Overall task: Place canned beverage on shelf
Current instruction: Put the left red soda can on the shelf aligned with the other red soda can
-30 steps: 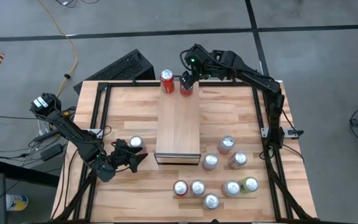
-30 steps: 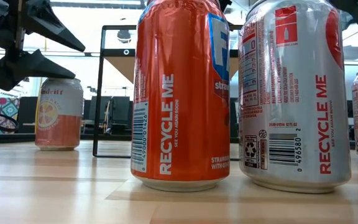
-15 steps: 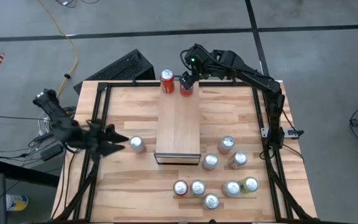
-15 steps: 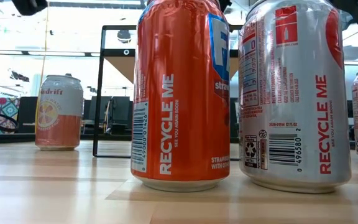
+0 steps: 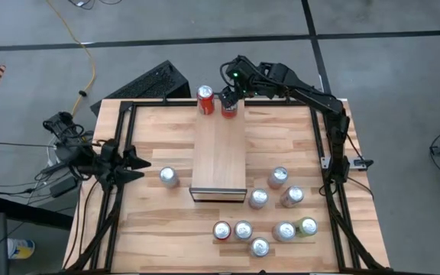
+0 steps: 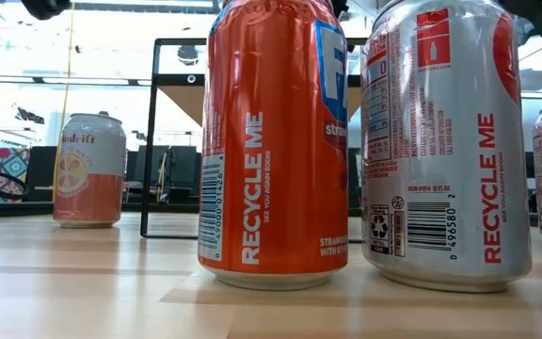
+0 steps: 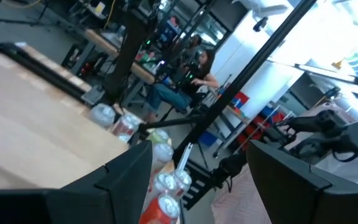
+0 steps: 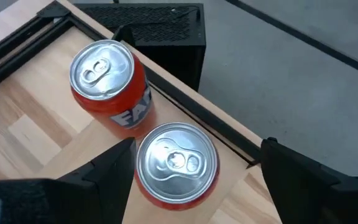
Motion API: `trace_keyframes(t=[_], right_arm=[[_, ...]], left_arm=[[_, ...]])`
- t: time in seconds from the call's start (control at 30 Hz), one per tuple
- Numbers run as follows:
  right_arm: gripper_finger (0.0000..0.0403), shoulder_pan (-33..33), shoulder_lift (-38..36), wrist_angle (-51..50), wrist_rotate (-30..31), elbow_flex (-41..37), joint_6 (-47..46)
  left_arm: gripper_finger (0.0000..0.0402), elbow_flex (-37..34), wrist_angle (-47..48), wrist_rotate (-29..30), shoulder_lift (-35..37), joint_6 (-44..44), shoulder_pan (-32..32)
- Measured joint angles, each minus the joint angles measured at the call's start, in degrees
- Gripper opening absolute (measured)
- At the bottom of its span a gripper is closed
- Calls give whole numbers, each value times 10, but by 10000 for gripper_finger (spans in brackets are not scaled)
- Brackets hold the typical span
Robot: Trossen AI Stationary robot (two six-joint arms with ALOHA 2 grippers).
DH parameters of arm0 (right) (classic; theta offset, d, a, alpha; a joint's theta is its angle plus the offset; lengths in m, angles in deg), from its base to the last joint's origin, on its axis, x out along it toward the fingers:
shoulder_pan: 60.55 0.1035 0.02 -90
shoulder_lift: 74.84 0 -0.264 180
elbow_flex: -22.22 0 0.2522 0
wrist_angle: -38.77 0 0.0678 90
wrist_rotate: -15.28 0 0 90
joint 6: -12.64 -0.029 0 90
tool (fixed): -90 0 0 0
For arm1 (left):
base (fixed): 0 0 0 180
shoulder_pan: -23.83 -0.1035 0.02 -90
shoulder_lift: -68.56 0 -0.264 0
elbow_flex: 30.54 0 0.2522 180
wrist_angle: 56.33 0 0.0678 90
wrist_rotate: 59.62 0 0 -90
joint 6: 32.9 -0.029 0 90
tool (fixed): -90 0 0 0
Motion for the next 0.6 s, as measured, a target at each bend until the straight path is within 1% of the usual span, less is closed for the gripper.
trace_keyframes(t=[0.1,0.2,0.27,0.33,0.6], right_arm=[[317,9,14,6,3,1,-15],[317,13,28,-9,2,-1,-18],[317,21,40,3,7,1,-19],[317,19,42,-2,15,0,-20],[317,18,48,-26,12,0,-24]], left_arm=[[251,0,16,0,0,19,0],[251,0,18,0,0,20,0],[251,0,19,0,0,21,0],[251,0,19,0,0,21,0],[251,0,27,0,0,21,0]])
